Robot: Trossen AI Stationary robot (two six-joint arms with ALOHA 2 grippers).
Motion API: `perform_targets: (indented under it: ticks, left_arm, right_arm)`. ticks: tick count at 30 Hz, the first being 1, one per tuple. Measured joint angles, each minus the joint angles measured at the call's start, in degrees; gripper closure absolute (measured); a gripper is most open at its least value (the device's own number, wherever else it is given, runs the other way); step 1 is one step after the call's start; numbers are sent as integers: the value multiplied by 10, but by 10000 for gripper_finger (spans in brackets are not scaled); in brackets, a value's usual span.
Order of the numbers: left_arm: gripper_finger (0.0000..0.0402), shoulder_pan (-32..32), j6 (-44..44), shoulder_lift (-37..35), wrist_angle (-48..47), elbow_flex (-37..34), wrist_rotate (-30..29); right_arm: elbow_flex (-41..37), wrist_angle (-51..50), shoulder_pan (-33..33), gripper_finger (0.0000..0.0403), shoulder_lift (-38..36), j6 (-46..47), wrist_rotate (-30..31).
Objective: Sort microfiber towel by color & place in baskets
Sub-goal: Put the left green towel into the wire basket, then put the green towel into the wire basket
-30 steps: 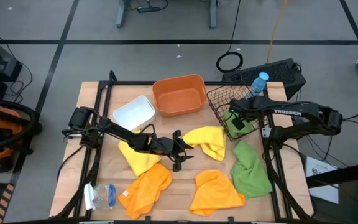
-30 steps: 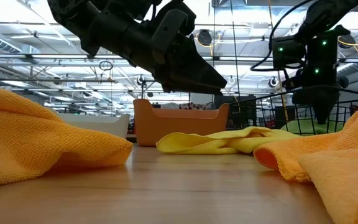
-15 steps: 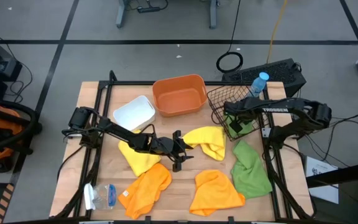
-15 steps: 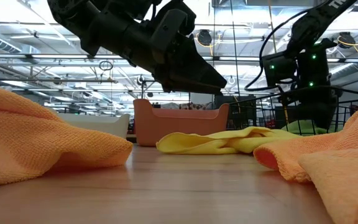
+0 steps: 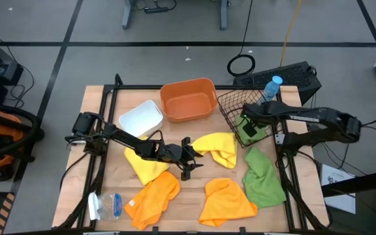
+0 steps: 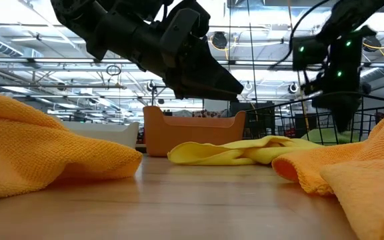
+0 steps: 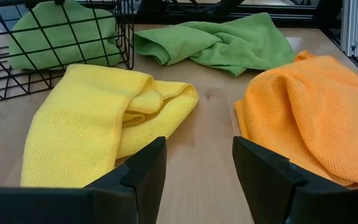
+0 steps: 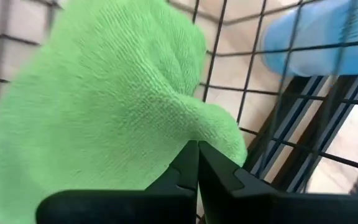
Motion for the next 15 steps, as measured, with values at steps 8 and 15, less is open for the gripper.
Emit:
perform_targets:
  ticks: [8,15]
  left_arm:
    - [210,0,-15,0,0,0,0]
    - [210,0,-30,0,0,0,0]
  right_arm:
    - [0,-10,53,403,-161,26,-12]
    - [20,-20,111,403,-258,53,-12]
